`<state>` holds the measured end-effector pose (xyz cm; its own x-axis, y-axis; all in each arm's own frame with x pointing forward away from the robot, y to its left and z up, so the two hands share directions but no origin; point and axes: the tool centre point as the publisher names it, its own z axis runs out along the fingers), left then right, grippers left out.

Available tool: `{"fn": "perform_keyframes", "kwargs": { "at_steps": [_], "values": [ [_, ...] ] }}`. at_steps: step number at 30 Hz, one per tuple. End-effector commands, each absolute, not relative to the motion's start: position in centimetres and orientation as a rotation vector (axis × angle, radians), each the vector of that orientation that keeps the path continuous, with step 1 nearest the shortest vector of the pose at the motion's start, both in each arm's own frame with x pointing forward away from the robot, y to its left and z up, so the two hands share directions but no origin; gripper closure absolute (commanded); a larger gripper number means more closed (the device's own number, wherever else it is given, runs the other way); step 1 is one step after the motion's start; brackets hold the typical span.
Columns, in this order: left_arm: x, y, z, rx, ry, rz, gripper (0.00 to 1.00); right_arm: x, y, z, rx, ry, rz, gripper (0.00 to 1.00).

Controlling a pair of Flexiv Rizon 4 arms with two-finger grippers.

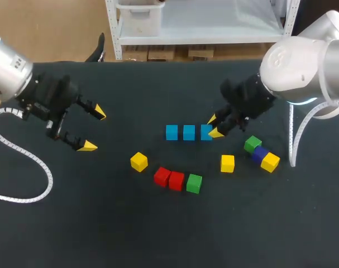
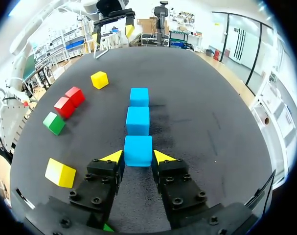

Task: Place the blue cubes, place green cubes on the blue cubes, place the yellow cubes on the green cubes, then place the red cubes on the yellow cubes, and place purple cube on the red cubes.

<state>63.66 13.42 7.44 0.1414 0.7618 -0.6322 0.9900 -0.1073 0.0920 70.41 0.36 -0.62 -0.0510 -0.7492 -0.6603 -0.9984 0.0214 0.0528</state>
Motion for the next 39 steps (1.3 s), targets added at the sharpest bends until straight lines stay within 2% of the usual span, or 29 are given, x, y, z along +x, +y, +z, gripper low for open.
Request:
{"fn": "perform_keyframes", "kwargs": {
  "at_steps": [1,9,14,15,16,17,27,39],
  "values": [
    [63.6,13.5,7.3,1.925,1.667,-0.600,0.00,70.7,0.4,-0.8,-1.778,1.847,0.734,0.79],
    [63.6,13.5,7.3,1.925,1.667,-0.600,0.00,70.8,0.4,-0.7,-1.777,1.847,0.737,0.76],
    [63.6,13.5,7.3,1.925,1.667,-0.600,0.00,70.8,0.4,-0.7,-1.774,1.849,0.741,0.55],
    [63.6,13.5,7.3,1.925,1.667,-0.600,0.00,70.8,0.4,-0.7,-1.774,1.849,0.743,0.32],
    [63.6,13.5,7.3,1.925,1.667,-0.600,0.00,70.8,0.4,-0.7,-1.773,1.849,0.745,0.03],
    [63.6,13.5,7.3,1.925,1.667,-0.600,0.00,70.8,0.3,-0.7,-1.773,1.850,0.746,0.00],
    [63.6,13.5,7.3,1.925,1.667,-0.600,0.00,70.8,-0.4,0.1,-1.686,1.874,0.841,0.00],
    [63.6,13.5,7.3,1.925,1.667,-0.600,0.00,69.3,-6.6,5.2,-1.643,1.804,0.887,0.00]
  ]
}}
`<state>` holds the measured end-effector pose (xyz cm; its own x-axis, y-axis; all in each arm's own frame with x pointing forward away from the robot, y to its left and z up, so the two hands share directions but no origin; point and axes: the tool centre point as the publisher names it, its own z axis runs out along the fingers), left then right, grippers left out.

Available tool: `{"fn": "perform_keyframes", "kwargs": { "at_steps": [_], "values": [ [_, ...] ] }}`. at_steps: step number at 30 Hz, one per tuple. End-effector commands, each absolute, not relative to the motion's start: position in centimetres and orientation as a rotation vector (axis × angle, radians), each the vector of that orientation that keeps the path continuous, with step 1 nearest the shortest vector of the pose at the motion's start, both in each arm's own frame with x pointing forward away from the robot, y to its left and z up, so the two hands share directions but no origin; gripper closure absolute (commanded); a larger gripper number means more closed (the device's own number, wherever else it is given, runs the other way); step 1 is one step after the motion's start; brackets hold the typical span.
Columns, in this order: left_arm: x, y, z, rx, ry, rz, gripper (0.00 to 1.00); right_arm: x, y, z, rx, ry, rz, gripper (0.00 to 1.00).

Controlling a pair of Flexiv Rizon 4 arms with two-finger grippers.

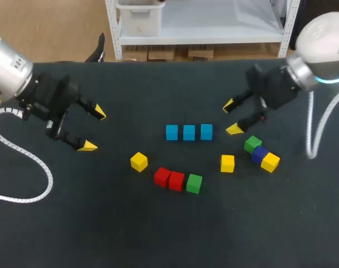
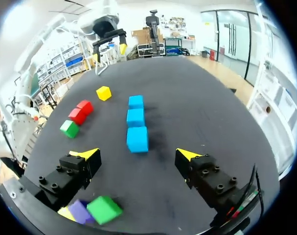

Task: Place the blue cubes, place green cubes on the blue cubes, place the yellow cubes on the green cubes, then place the red cubes on the yellow cubes, and place purple cube on the red cubes.

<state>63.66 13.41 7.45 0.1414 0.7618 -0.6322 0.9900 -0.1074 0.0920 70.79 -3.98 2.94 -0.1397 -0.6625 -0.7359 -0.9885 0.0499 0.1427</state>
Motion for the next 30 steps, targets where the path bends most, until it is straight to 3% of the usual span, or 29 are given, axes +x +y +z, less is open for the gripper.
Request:
{"fn": "perform_keyframes", "kwargs": {
  "at_steps": [1,30],
  "values": [
    [63.6,13.5,7.3,1.925,1.667,-0.600,0.00,69.2,-7.0,5.5,-1.654,1.783,0.885,0.00],
    [63.6,13.5,7.3,1.925,1.667,-0.600,0.00,69.3,-14.1,3.4,-2.232,1.060,0.884,0.00]
  ]
}}
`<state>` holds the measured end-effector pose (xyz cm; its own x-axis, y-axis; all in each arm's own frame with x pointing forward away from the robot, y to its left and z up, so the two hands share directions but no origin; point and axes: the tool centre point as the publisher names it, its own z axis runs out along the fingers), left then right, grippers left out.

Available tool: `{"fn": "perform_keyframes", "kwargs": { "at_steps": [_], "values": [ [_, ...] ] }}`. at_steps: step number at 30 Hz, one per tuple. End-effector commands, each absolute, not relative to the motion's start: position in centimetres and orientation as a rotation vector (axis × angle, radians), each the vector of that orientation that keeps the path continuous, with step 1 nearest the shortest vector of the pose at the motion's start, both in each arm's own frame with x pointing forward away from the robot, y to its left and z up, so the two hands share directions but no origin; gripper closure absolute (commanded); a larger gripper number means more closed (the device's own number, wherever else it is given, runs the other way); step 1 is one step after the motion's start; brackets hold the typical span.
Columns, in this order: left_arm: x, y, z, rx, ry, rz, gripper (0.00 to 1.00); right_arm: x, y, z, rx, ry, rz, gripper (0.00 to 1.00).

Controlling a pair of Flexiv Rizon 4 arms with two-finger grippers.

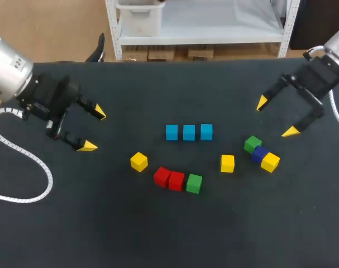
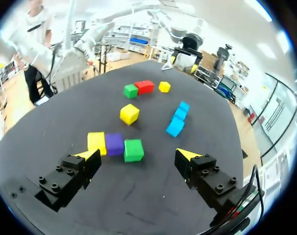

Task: Place the blue cubes, place green cubes on the blue cubes, place the yellow cubes on the green cubes, then place the red cubes on the yellow cubes, and place purple cube on the red cubes.

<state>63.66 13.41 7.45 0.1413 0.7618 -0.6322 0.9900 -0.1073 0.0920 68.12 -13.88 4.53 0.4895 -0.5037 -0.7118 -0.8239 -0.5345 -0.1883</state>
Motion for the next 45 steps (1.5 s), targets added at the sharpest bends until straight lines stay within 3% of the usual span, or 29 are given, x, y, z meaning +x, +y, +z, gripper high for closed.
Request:
{"fn": "perform_keyframes", "kwargs": {
  "at_steps": [1,31,32,33,36,38,40,45],
  "values": [
    [63.6,13.5,7.3,1.925,1.667,-0.600,0.00,69.3,-14.2,3.1,-2.231,1.053,0.884,0.00],
    [63.6,13.5,7.3,1.925,1.667,-0.600,0.00,67.9,-10.6,0.2,-2.203,0.923,0.970,0.00],
    [63.6,13.5,7.3,1.925,1.667,-0.600,0.00,67.8,-10.4,0.2,-2.203,0.922,0.972,0.13],
    [63.6,13.5,7.3,1.925,1.667,-0.600,0.00,67.7,-10.3,0.2,-2.202,0.921,0.974,0.18],
    [63.6,13.5,7.3,1.925,1.667,-0.600,0.00,67.4,-9.9,0.2,-2.200,0.922,0.980,0.15],
    [63.6,13.5,7.3,1.925,1.667,-0.600,0.00,67.2,-9.7,0.2,-2.199,0.922,0.984,0.24],
    [63.6,13.5,7.3,1.925,1.667,-0.600,0.00,67.0,-9.5,0.3,-2.197,0.922,0.988,0.42],
    [63.6,13.5,7.3,1.925,1.667,-0.600,0.00,66.7,-9.2,0.2,-2.207,0.917,0.993,0.23]
  ]
}}
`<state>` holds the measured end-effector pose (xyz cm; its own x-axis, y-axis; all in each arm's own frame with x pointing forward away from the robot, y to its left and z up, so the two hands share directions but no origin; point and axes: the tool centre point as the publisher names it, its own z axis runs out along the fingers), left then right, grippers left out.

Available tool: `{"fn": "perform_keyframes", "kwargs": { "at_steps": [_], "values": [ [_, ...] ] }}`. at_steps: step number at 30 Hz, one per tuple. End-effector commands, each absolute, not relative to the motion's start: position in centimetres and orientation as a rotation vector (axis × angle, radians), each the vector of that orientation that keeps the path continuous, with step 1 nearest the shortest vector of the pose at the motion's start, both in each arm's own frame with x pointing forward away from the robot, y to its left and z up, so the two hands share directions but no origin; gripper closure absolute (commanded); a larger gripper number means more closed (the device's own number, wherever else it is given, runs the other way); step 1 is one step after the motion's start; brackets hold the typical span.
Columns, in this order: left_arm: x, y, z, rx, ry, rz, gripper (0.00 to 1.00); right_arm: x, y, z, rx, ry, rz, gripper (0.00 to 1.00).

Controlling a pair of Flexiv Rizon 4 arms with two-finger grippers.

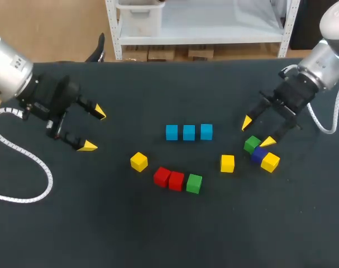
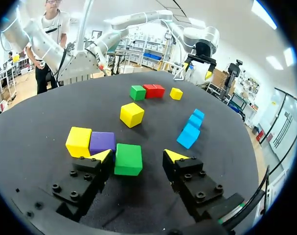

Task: Place the blue cubes, place green cubes on the blue cubes, place the yellow cubes on the green cubes, then place the red cubes on the yellow cubes, and place purple cube on the red cubes.

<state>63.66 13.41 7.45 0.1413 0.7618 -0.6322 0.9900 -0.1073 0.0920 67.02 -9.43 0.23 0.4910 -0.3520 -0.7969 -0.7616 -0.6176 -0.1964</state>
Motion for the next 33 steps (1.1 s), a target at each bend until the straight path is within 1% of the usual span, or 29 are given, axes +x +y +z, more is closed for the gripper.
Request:
{"fn": "perform_keyframes", "kwargs": {
  "at_steps": [1,5,8,9,11,12,13,33],
  "values": [
    [63.63,13.48,7.32,1.925,1.667,-0.600,0.00,66.66,-9.21,0.24,-2.210,0.917,0.993,0.25],
    [63.63,13.48,7.32,1.925,1.667,-0.600,0.00,66.61,-9.29,0.26,-2.225,0.919,0.991,0.25],
    [63.63,13.48,7.32,1.925,1.667,-0.600,0.00,66.55,-9.42,0.27,-2.237,0.928,0.986,0.29],
    [63.63,13.48,7.32,1.925,1.667,-0.600,0.00,66.54,-9.46,0.26,-2.241,0.931,0.985,0.35],
    [63.63,13.48,7.32,1.925,1.667,-0.600,0.00,66.53,-9.49,0.26,-2.248,0.936,0.983,0.38],
    [63.63,13.48,7.32,1.925,1.667,-0.600,0.00,66.53,-9.50,0.26,-2.250,0.937,0.982,0.47],
    [63.63,13.48,7.32,1.925,1.667,-0.600,0.00,66.53,-9.51,0.27,-2.252,0.938,0.981,0.51],
    [63.63,13.48,7.32,1.925,1.667,-0.600,0.00,66.08,-9.76,0.00,-2.325,0.913,0.992,0.51]
  ]
}}
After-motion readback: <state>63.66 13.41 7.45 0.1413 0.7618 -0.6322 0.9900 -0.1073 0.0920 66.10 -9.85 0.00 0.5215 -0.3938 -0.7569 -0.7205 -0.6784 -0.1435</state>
